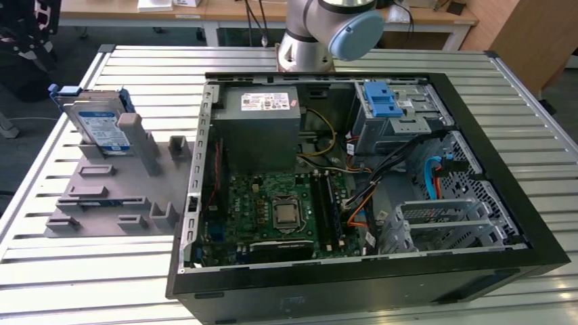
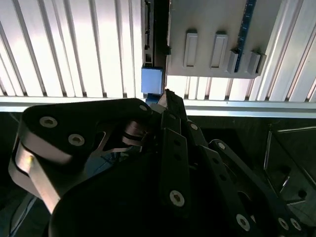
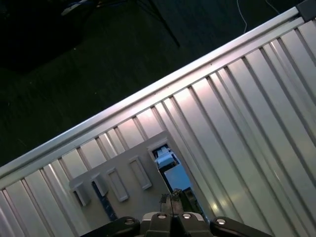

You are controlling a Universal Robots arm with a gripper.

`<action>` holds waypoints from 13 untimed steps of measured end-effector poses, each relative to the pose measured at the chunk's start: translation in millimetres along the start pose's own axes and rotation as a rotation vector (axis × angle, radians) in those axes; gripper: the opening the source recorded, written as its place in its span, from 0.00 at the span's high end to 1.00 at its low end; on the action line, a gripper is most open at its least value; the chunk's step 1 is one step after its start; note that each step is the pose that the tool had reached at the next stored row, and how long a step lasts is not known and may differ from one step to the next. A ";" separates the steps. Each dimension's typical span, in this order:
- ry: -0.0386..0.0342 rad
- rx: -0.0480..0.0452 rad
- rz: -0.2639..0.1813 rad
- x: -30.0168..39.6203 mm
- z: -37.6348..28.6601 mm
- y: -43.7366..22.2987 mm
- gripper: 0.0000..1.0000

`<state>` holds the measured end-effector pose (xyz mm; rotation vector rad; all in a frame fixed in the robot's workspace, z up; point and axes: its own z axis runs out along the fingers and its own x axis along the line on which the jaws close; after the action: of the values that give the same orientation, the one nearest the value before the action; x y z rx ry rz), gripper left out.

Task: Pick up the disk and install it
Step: 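Pick up the disk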

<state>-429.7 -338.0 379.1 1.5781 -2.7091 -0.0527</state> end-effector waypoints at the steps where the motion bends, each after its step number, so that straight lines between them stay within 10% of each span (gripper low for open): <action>1: 0.0003 0.0000 -0.012 0.0 0.0 0.0 0.89; 13: 0.0044 -0.0010 -0.154 0.0 0.0 0.0 0.89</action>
<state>-429.7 -338.0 379.1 1.7813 -2.5780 -0.0511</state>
